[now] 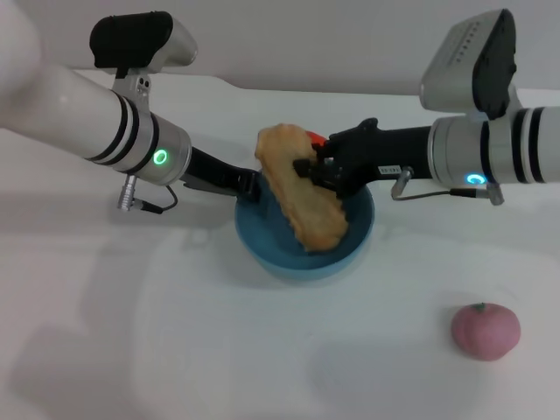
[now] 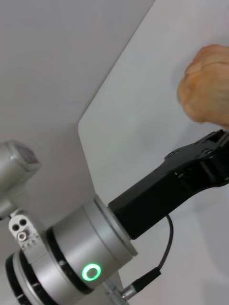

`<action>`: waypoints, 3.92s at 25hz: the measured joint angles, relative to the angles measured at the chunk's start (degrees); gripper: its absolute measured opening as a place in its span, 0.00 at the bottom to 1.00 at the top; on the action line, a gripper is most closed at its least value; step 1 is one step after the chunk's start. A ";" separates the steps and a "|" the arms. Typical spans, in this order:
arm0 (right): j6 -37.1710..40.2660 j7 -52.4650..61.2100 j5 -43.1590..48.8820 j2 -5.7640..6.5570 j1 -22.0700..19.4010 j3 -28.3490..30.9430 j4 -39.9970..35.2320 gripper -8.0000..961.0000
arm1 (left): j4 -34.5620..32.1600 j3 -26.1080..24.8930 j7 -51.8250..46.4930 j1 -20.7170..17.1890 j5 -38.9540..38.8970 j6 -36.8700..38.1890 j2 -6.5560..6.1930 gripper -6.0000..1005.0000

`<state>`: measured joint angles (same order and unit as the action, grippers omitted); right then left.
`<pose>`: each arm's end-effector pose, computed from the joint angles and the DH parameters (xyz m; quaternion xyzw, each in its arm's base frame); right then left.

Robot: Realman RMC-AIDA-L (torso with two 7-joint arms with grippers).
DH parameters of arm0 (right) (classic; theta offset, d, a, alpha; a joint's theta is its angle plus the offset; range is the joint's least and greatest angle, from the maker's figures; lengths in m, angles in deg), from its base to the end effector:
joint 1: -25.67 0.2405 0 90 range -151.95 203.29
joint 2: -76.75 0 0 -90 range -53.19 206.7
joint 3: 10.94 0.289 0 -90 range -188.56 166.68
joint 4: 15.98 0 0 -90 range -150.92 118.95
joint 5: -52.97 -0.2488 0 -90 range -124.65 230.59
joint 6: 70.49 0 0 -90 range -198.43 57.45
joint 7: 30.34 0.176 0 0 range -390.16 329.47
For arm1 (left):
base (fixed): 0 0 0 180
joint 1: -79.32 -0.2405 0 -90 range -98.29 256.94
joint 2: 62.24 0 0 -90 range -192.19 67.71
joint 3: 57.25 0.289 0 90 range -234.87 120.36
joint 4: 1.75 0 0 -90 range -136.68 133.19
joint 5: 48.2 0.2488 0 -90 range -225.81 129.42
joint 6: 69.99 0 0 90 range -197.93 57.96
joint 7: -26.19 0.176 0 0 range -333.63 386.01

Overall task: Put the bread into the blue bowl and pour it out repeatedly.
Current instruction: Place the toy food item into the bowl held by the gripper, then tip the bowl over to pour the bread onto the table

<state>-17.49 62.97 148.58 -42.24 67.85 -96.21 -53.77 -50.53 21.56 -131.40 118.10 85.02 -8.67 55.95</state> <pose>0.1846 0.4606 -0.1466 -0.9680 0.1588 0.1209 0.1523 -0.2515 0.4579 -0.1037 -0.8261 -0.5276 0.0182 0.1971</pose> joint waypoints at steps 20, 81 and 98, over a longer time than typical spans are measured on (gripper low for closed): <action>3.97 1.62 -0.39 0.00 -12.30 22.79 -8.58 0.58 | -1.68 2.97 0.61 0.20 -0.29 -9.89 0.12 0.04; 10.98 1.25 -2.12 0.25 -21.81 47.30 6.14 0.58 | 10.11 65.95 44.97 -2.56 -1.32 -102.32 0.90 0.04; 11.52 1.25 -2.89 0.35 -21.88 47.30 6.29 0.58 | 9.89 66.53 65.06 -3.25 -2.63 -108.92 0.90 0.04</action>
<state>-5.97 64.22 145.68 -41.90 45.97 -48.91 -47.48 -40.64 88.09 -66.34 114.85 82.39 -117.59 56.85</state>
